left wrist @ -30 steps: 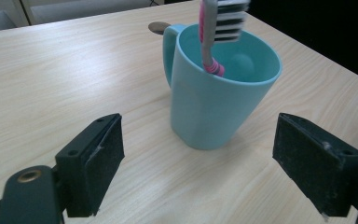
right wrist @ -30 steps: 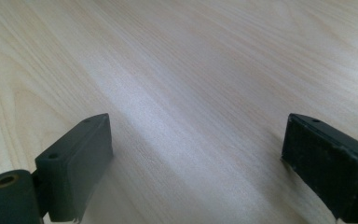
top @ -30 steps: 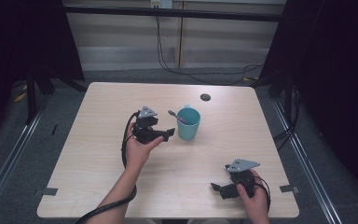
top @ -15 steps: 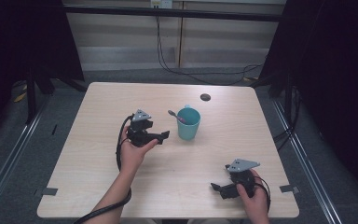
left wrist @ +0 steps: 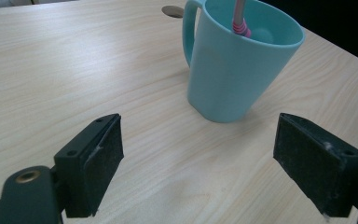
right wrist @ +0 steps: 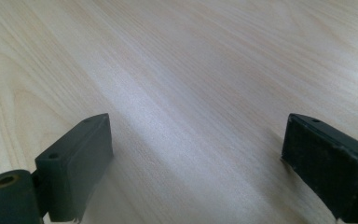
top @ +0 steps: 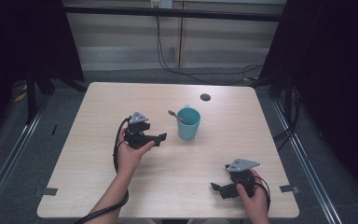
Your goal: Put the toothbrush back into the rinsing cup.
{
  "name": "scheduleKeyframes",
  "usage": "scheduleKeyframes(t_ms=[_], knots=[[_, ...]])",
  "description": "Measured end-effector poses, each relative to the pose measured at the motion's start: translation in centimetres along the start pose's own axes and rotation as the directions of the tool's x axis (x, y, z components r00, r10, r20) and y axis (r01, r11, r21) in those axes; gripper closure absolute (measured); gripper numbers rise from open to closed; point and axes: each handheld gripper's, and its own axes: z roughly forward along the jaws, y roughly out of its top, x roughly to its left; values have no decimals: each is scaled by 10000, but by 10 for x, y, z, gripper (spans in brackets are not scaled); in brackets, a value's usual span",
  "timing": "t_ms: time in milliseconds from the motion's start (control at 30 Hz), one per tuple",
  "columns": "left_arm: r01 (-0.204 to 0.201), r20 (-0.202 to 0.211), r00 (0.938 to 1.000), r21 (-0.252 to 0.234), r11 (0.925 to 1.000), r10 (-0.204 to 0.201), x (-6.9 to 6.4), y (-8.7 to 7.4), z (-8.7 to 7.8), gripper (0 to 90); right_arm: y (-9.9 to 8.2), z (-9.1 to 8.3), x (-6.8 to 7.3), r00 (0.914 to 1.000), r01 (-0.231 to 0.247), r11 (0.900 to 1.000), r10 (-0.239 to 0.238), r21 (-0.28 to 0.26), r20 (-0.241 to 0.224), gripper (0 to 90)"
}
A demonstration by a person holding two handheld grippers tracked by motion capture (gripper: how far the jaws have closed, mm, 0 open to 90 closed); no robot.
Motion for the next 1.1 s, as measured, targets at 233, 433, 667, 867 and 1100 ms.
scheduleKeyframes(t_ms=[233, 433, 667, 867, 1100], knots=[[15, -7, 10000, 39, 10000, -15, 3, -3, -4, 152, 0, 0, 0, 10000, 14, 10000, -14, 0, -3, 80], [31, -3, 10000, 75, 10000, -31, 4, -8, -6, 151, 0, 0, 0, 10000, 13, 10000, -13, -8, 4, 80], [-91, 55, 9999, 112, 9999, 90, 6, -16, -10, 151, 0, 0, 0, 10000, 16, 10000, -16, -2, 0, 80], [-156, 69, 9999, 304, 9994, 154, 7, -24, -11, 151, 0, 0, 0, 10000, 13, 10000, -13, -8, 6, 80], [-107, 9, 9999, 567, 9983, 107, 11, -39, -9, 151, 0, 0, 0, 10000, 18, 10000, -18, -2, 0, 80]])
